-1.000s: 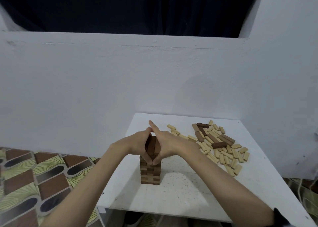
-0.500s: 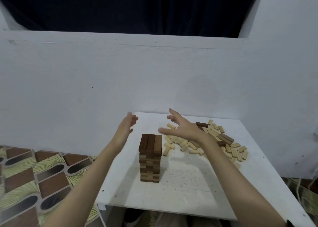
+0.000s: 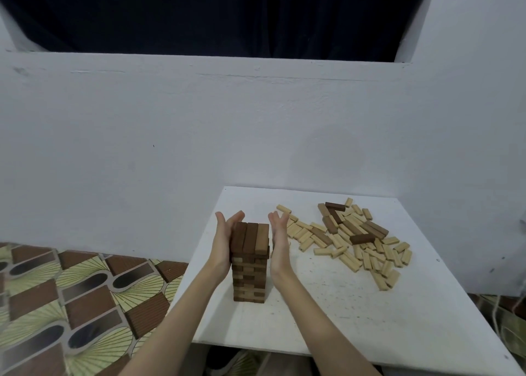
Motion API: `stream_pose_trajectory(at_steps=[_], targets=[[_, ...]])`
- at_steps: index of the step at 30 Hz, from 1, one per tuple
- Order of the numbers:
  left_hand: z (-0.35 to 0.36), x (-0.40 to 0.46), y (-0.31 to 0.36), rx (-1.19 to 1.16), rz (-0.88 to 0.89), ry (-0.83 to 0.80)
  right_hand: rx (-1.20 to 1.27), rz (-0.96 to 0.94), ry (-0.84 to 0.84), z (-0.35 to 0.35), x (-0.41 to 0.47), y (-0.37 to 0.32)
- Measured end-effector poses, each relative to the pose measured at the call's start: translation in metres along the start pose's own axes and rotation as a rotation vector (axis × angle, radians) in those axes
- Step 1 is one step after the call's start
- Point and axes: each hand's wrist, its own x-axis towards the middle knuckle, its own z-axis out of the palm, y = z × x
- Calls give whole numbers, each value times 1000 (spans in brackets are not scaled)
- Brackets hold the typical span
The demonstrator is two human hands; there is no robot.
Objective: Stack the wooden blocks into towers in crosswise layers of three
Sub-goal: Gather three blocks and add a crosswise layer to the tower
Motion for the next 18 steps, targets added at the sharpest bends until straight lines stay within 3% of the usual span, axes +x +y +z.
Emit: stream_pose_trajectory(at_steps=[18], targets=[[7, -2, -2, -11, 36, 21, 82, -13, 82, 19, 8, 24]])
